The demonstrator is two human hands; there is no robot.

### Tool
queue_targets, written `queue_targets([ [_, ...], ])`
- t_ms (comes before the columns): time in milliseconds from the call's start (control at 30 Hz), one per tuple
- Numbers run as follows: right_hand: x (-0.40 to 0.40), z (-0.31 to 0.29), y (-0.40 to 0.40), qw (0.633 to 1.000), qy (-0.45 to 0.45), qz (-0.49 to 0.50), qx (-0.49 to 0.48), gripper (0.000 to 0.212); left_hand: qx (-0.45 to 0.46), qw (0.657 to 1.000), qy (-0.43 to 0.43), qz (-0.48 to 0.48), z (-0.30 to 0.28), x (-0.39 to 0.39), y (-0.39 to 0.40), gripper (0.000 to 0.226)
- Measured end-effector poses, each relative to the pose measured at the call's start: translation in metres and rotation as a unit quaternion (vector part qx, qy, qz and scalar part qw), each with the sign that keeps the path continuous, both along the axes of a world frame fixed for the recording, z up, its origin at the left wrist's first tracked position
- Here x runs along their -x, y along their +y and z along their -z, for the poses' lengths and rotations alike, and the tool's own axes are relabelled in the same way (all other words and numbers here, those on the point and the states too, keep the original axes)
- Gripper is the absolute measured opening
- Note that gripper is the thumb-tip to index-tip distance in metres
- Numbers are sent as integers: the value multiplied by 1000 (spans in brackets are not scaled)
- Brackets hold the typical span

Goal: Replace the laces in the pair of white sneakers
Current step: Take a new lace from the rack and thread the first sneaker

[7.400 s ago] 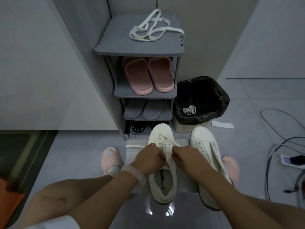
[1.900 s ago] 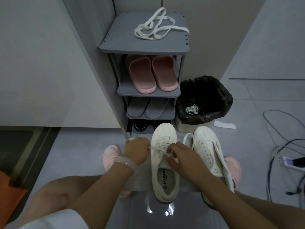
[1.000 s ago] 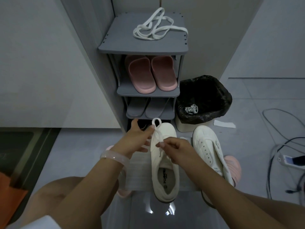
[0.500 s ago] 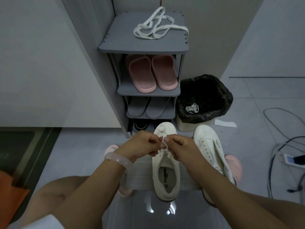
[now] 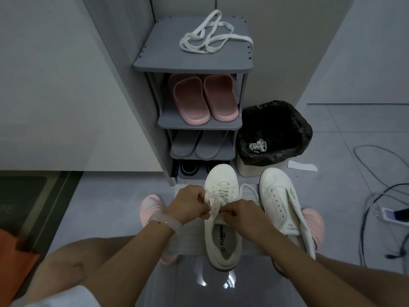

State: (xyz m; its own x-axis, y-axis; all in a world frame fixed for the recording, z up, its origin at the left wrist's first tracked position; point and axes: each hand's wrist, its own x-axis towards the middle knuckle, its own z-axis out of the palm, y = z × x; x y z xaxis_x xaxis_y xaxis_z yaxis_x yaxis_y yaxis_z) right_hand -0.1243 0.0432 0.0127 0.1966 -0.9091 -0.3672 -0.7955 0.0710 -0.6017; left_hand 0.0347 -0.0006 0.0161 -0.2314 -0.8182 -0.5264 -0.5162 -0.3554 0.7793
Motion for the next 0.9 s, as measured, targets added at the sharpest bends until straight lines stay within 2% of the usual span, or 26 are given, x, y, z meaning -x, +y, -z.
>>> queue_targets([
  [300, 0, 2, 1, 1000, -2, -14, -2, 32, 20, 999, -2, -25, 4, 4, -1, 31],
  [633, 0, 2, 2, 1000, 1, -23, -1, 33, 93, 986, -101, 89, 4, 5, 2, 28],
  [767, -3, 8, 5, 1000, 6, 2, 14, 33, 83, 989, -99, 71, 12, 5, 3, 18],
  [833, -6, 11, 8, 999, 12, 22, 26, 31, 59, 993, -78, 59, 17, 3, 2, 8],
  [900, -8, 12, 9, 998, 10, 47, 31, 26, 31, 998, -44, 42, 20, 2, 2, 10],
])
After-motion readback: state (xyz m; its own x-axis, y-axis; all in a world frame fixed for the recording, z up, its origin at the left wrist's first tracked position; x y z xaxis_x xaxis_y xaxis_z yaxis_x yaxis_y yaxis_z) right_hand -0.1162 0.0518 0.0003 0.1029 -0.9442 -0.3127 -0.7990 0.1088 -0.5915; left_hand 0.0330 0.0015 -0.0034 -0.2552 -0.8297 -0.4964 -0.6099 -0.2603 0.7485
